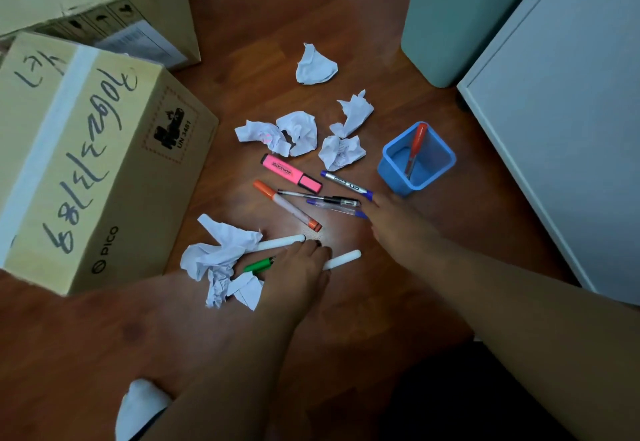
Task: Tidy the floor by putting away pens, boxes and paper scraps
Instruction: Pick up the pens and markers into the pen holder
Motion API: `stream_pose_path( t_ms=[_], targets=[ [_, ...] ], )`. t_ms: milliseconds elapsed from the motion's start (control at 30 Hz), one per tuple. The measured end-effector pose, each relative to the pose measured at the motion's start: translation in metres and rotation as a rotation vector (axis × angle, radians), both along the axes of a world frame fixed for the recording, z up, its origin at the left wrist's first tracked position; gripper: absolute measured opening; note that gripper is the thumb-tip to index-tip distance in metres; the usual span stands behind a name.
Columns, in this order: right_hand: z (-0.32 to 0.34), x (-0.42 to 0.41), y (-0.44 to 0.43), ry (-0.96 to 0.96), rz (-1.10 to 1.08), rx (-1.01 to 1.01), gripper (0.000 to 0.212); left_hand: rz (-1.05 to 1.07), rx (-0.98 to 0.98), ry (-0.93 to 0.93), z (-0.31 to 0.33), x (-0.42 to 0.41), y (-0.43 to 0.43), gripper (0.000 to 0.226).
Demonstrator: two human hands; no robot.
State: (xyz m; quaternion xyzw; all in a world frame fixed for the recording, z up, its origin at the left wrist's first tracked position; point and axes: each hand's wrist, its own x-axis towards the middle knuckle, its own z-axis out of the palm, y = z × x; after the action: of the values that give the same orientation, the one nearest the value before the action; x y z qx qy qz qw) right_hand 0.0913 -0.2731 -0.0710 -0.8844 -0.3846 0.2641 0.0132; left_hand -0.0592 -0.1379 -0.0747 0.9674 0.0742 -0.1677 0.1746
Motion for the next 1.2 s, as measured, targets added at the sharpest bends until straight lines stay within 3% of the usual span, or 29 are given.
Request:
stream_pose_path(
  t_ms=[167,333,500,633,833,933,1067,1200],
  targets=[
    [0.009,0.007,-0.001,0.121,-0.093,-0.084,0.038,0.059,-0.106,0.033,0.010,0.011,0.001,0.029],
    [0.021,0.012,-0.002,0.172,-0.139,-0.238,0.031,0.295,-0.226,-0.004,0.036,0.026,0.011,0.016],
    [0.012,-0.002,-0.025,0.128,-0.215,-0.159,0.038,0.453,-0.251,-0.063,0.044,0.032,0.023,0.017],
    [0.018,-0.002,-0.034,0.208,-0.272,-0.115,0.039,0.525,-0.373,-0.121,0.053,0.035,0.015,0.017],
    [0.057,0.014,-0.040,0.203,-0.243,0.181,0.024,0.650,-0.450,-0.243,0.089,0.074,0.005,0.016],
    [0.077,0.019,-0.046,0.206,-0.348,0.416,0.015,0.647,-0.446,-0.301,0.107,0.095,0.006,0.017],
    [0.104,0.032,-0.061,0.055,-0.539,0.708,0.002,0.631,-0.483,-0.377,0.119,0.120,-0.005,0.018],
    [0.113,0.056,-0.070,-0.042,-0.680,0.817,0.004,0.634,-0.569,-0.446,0.119,0.140,-0.025,0.018]
  ],
)
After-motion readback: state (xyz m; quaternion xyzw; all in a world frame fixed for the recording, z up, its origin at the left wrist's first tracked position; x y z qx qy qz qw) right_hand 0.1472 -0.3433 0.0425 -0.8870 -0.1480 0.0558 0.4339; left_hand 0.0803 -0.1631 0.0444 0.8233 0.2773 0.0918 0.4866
